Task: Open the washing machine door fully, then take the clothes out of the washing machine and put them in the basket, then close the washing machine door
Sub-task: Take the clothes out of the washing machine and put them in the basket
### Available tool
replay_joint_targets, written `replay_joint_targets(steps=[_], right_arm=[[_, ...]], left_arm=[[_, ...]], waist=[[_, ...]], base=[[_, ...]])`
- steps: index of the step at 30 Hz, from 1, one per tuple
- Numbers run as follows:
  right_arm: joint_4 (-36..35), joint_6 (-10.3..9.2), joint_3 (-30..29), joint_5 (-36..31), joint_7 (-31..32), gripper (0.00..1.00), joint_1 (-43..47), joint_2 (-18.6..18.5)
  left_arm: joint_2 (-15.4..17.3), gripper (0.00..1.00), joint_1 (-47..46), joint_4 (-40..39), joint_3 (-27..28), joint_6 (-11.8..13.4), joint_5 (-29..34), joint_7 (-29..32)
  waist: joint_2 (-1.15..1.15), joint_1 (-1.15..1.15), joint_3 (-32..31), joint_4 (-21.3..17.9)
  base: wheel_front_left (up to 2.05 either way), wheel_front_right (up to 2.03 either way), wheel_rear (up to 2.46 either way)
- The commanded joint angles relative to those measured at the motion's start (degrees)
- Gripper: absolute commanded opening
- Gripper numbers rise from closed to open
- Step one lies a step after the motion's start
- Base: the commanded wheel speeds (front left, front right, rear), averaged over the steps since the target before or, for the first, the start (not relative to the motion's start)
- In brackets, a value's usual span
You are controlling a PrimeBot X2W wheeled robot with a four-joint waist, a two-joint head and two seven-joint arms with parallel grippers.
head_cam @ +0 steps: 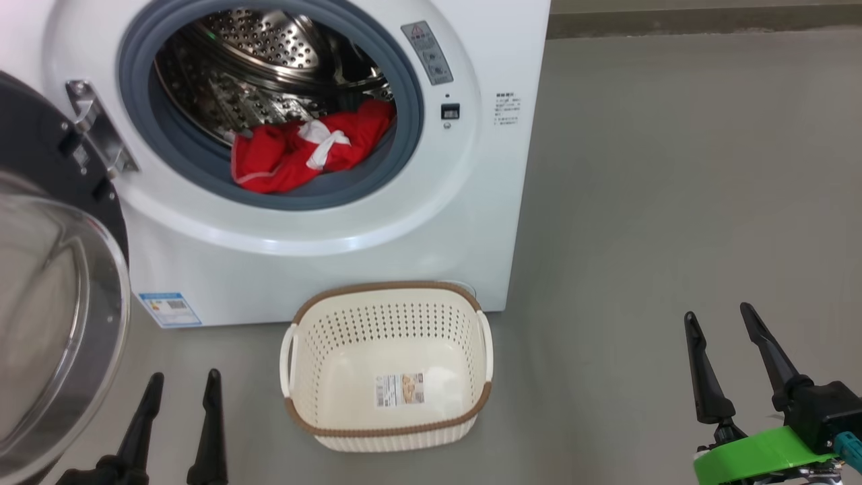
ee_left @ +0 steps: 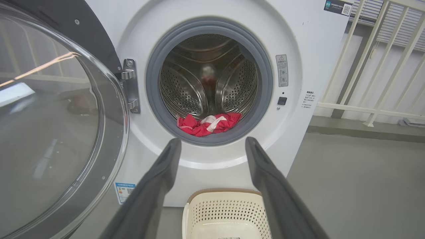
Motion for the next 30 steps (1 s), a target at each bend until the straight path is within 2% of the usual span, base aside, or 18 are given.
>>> replay_joint_targets(steps=[1, 13, 30], right_arm=[[-1.54, 0.26, 1.48, 0.18, -0.36, 1.00, -1.94, -0.66], [-1.12, 0.26, 1.52, -0.02, -0.36, 1.00, -1.95, -0.66], [-1.35, 0.26, 2.55, -0.61, -0.36, 1.00, -1.80, -0.66]], left_arm=[[1.20, 1.00, -2.43, -1.23, 2.02, 0.04, 0.37, -0.63], [1.30, 1.00, -2.28, -0.99, 1.60, -0.99, 0.79, -0.68], [-0.26, 1.00, -3.01, -0.08, 3.92, -1.12, 0.78, -0.70]], waist=[[0.00, 0.00, -0.01, 0.01], [0.00, 0.00, -0.56, -0.05], [0.00, 0.00, -0.48, 0.48]], base=[[1.78, -1.78, 0.00], [1.51, -1.51, 0.00], [0.12, -0.12, 0.00]])
